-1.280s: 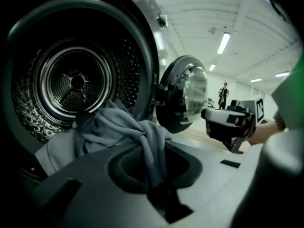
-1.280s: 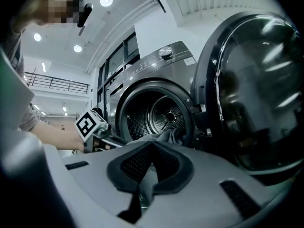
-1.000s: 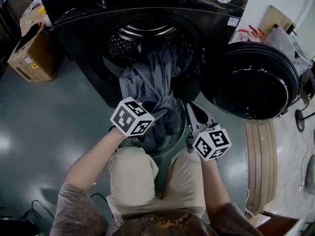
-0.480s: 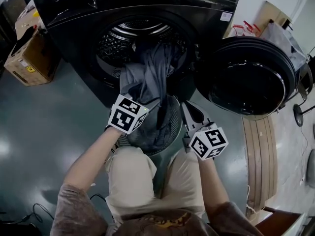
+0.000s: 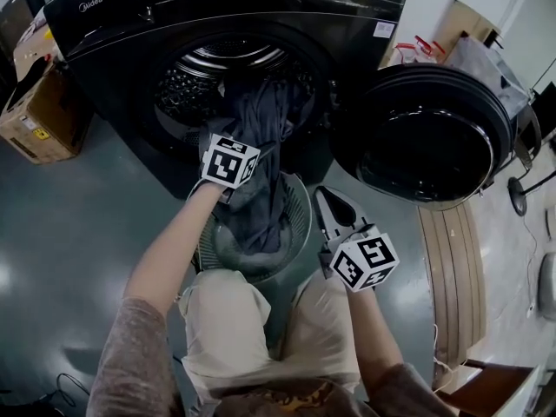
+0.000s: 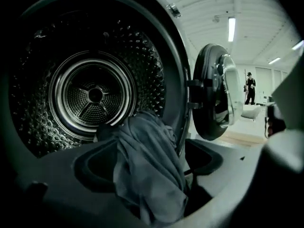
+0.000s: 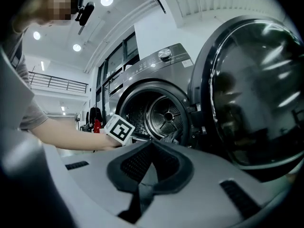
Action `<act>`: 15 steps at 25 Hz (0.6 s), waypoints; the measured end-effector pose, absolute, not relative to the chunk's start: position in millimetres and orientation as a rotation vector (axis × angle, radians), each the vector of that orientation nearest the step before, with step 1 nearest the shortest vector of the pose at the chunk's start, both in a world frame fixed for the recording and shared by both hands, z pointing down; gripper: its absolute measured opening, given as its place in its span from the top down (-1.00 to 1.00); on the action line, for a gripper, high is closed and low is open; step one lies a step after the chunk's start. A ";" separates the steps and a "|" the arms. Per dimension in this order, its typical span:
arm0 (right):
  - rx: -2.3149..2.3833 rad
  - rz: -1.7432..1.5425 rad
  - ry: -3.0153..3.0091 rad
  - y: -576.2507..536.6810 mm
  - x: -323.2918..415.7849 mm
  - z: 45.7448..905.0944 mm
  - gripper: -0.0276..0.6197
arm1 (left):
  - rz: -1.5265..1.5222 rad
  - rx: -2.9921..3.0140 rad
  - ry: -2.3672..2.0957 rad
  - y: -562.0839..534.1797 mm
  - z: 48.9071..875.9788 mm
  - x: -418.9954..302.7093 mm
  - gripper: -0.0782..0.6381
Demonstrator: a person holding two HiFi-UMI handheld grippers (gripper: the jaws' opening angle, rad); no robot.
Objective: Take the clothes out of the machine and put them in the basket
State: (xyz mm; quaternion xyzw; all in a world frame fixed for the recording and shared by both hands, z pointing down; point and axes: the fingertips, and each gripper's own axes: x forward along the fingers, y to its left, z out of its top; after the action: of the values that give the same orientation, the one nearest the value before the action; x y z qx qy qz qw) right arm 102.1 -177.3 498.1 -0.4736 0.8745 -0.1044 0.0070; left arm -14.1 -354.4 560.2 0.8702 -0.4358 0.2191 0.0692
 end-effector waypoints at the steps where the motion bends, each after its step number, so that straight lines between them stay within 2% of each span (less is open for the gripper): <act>1: -1.490 -0.328 2.732 -176.5 104.1 498.9 0.92 | 0.667 2.610 -1.325 -365.4 563.5 -14.8 -0.45; 10: -1.538 -0.339 2.735 -168.3 114.1 506.2 0.92 | 0.749 2.519 -1.327 -422.0 591.6 -16.3 -0.44; 13: -1.530 -0.324 2.738 -166.6 113.9 504.4 0.92 | 0.742 2.464 -1.280 -421.4 603.4 -19.4 -0.28; 15: -1.543 -0.322 2.729 -167.3 116.7 504.2 0.92 | 0.748 2.449 -1.263 -418.8 607.4 -19.7 -0.07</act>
State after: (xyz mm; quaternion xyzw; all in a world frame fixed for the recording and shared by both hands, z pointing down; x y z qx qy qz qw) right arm 116.7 -167.3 504.2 -0.4896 0.8659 -0.1023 -0.0050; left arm -19.7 -418.8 607.4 0.8490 -0.4378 0.2593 0.1426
